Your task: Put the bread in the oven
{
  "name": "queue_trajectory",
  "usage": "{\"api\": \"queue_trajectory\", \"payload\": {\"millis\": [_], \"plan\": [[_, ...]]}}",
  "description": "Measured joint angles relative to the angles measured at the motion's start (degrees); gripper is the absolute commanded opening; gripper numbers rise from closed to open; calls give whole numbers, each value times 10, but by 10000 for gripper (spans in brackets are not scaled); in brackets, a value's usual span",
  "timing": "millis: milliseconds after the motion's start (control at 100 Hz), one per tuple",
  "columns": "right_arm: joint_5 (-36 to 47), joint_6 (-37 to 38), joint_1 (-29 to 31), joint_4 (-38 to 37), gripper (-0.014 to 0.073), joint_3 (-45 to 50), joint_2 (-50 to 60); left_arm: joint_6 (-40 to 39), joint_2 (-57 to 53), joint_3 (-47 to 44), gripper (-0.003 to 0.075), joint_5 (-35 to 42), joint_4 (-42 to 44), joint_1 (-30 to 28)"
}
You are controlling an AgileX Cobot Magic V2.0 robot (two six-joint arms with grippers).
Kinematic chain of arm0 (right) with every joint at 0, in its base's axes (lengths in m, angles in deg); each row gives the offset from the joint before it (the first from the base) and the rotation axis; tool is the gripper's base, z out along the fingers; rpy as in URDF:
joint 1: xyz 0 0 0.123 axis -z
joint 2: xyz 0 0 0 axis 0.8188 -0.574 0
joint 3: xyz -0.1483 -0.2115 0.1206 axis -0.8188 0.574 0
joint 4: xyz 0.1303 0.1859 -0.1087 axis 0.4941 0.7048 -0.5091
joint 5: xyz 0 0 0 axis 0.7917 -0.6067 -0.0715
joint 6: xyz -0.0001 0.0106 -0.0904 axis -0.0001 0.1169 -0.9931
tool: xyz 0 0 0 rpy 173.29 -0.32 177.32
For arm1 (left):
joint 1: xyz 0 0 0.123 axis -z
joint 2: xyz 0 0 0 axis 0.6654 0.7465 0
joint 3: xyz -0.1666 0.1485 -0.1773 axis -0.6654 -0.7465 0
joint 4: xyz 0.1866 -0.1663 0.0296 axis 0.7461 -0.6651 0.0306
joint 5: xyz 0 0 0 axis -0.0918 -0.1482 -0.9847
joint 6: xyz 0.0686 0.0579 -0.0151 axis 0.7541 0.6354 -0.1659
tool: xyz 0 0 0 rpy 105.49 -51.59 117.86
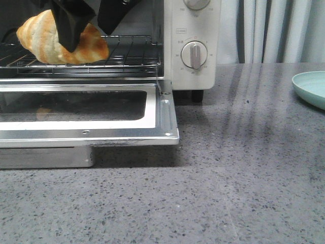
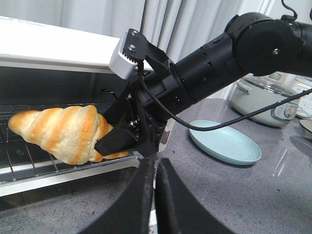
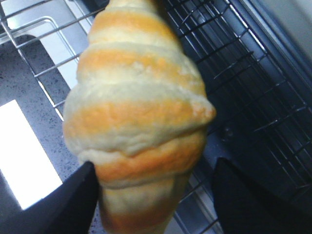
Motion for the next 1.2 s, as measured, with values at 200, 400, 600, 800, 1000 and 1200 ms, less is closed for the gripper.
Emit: {"api": "queue_trajectory", "payload": {"millis": [200,400,600,800,1000,1200], "plan": [[0,10,-4,10,377,0,10,0,0,0,-21,0,0,0],[25,5,-17,-4,283,-1,43,0,0,0,-21,0,18,0],[34,-1,-17,-20,-67,-7,64,0,0,0,-21,3,27,0],[-7,-1,-38,-19,-67,-7,98,0,0,0,-22,17,32,0],[-34,-9,-93,-18,-67,46,193,0,0,0,-22,17,33,0],[3,-14,-120,-19,-67,218,381,0,0,0,-21,18,52,0]]}}
